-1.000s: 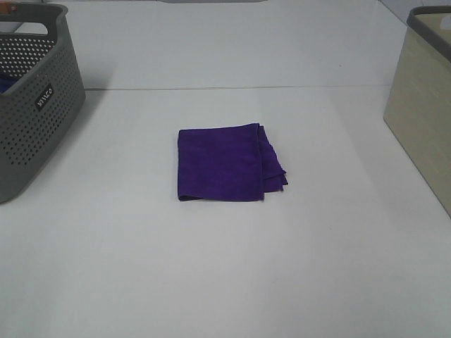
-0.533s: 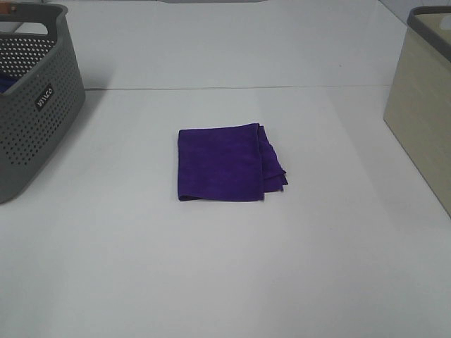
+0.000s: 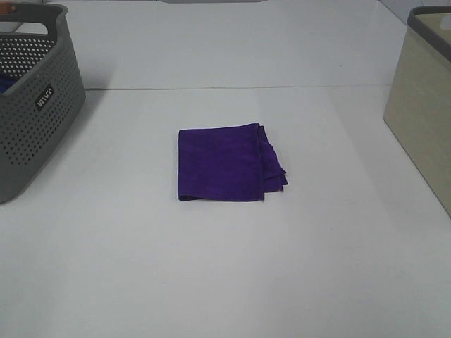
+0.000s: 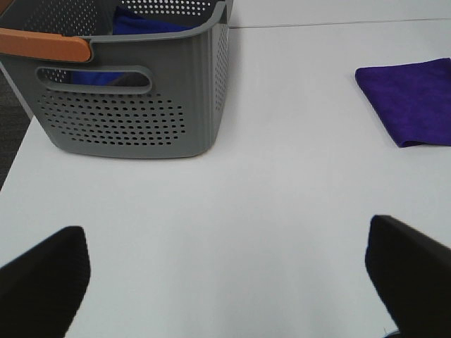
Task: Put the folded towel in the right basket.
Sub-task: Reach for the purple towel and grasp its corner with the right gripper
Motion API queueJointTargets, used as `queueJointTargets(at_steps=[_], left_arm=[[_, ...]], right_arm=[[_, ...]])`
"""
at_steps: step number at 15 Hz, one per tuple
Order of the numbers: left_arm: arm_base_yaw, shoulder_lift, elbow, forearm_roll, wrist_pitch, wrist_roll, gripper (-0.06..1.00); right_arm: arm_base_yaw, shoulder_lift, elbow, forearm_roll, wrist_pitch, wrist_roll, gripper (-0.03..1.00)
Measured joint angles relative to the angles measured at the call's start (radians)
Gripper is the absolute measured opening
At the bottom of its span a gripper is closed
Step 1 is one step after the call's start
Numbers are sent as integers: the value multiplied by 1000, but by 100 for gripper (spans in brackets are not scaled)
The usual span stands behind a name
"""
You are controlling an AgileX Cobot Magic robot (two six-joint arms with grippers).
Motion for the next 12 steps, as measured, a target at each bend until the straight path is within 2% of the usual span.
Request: queueJointTargets(at_steps=[12], left_arm=[[0,0,0,0,0,3,99]], right_arm=[[0,0,0,6,0,0,99]])
